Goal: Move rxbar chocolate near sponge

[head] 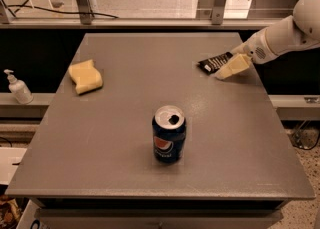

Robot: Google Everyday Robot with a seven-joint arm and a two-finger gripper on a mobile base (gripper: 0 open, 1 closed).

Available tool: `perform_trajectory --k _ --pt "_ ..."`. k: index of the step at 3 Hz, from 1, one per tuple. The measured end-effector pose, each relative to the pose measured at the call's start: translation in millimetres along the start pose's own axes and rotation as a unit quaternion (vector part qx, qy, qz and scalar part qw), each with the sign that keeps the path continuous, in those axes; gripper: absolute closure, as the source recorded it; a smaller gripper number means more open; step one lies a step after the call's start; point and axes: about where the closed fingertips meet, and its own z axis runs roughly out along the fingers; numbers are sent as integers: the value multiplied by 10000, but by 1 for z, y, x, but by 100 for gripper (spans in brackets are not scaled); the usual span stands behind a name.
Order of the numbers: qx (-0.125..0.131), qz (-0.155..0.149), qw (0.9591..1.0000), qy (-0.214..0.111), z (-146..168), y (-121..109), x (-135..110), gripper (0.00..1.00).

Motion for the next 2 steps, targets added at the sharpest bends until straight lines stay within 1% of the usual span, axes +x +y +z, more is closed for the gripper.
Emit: perform_trajectory --k 1,2 --pt "-70 82 9999 6 1 1 -4 64" --pt "-70 82 9999 6 0 1 -5 87"
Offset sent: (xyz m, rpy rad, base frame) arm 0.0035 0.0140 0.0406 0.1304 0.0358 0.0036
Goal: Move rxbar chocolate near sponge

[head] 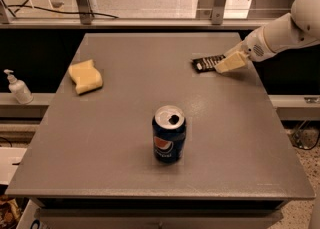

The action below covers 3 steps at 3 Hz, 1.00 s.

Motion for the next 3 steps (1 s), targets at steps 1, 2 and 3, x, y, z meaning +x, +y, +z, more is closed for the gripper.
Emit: perform_trajectory --k 1,2,3 --pt "-1 0 10000 -1 -1 0 -1 100" --pt "-1 0 10000 -2 -1 0 -1 100" --pt "-1 0 10000 -2 -1 0 -1 100"
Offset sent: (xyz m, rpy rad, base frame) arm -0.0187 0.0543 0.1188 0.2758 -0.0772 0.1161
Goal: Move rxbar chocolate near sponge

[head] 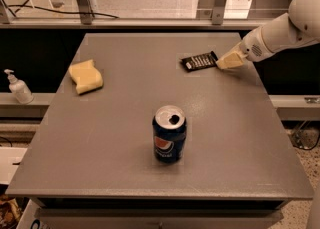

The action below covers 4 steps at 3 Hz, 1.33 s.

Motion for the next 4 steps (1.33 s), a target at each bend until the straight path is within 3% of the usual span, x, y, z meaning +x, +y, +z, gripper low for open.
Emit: perform_trajectory --k 2,3,4 --pt "-1 0 10000 -2 0 0 0 100" --pt "-183 -79 9978 -635 -22 14 -43 100" --pt "-466 -27 9927 -1114 -26 30 -76 100"
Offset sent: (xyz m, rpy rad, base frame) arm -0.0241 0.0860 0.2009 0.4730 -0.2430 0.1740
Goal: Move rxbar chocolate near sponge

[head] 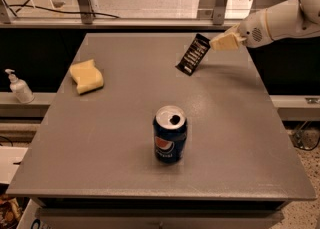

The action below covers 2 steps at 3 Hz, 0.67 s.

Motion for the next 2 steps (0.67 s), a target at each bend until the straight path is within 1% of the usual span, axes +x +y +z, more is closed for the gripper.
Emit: perform_trajectory --k 1,2 --pt "-2 0 10000 -1 0 0 0 100" --pt "-88 32 9999 -113 5 6 -6 100"
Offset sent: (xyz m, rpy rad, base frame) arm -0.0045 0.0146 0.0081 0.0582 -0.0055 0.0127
